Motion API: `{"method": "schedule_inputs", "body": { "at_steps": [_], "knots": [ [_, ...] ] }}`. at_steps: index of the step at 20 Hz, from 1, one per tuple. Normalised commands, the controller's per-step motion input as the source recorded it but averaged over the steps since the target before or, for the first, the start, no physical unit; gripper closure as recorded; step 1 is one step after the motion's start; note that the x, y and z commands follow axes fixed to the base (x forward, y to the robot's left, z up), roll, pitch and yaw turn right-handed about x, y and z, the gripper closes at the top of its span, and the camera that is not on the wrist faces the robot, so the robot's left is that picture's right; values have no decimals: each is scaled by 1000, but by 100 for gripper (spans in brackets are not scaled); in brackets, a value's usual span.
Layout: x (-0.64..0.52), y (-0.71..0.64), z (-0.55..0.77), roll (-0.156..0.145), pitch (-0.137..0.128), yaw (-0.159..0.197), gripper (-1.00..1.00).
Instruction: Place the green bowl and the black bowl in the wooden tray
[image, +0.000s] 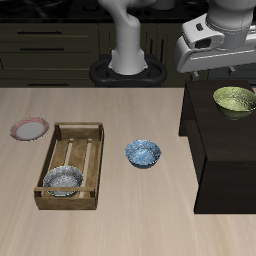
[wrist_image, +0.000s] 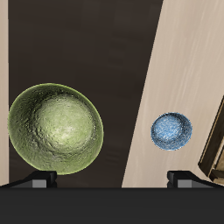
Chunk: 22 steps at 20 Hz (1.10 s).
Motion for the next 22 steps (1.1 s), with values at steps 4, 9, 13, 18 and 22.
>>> {"method": "schedule_inputs", "body": {
  "at_steps": [4,9,13,18,22],
  "knots": [
    [-10,164,-103,30,-34,54,-100],
    [97,31,-206,14,9,27,-100],
    [120,51,-182,16,9,-2,-100],
    [-24,76,-195,31,25,6,-100],
    [-16,68,-157,62,7,23,-100]
  ]
}}
